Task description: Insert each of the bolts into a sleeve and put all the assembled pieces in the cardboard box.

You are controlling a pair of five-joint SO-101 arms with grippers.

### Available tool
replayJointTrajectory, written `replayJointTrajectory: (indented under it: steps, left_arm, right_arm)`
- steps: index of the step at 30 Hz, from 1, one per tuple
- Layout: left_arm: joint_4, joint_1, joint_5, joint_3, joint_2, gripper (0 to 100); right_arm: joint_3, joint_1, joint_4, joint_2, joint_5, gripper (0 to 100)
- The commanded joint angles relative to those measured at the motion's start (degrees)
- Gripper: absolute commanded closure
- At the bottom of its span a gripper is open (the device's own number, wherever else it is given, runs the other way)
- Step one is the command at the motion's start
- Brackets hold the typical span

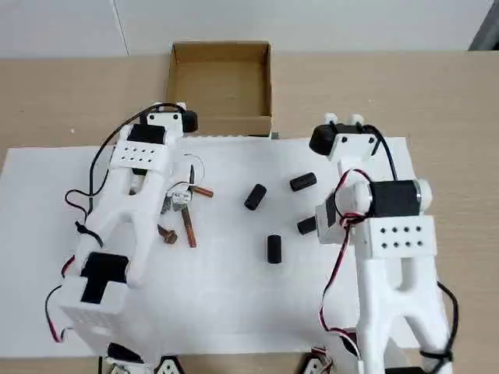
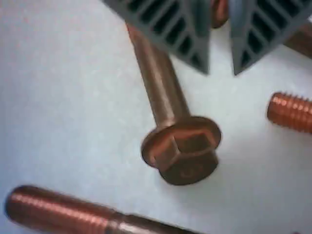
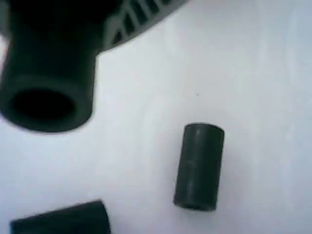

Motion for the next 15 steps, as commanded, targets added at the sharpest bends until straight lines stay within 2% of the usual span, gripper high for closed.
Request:
replayJointTrajectory:
  steps: [1, 15]
  left_arm:
    - [-0.7, 0.4, 1.8, -1.8, -0.5, 89]
    - [-3.1, 0.7, 1.5, -1.8, 3.6, 89]
  right_arm:
    - [-0.2, 0.6, -0.7, -1.9, 1.2, 99.4]
    - [-0.2, 0.6, -0.7, -1.7, 1.2, 99.4]
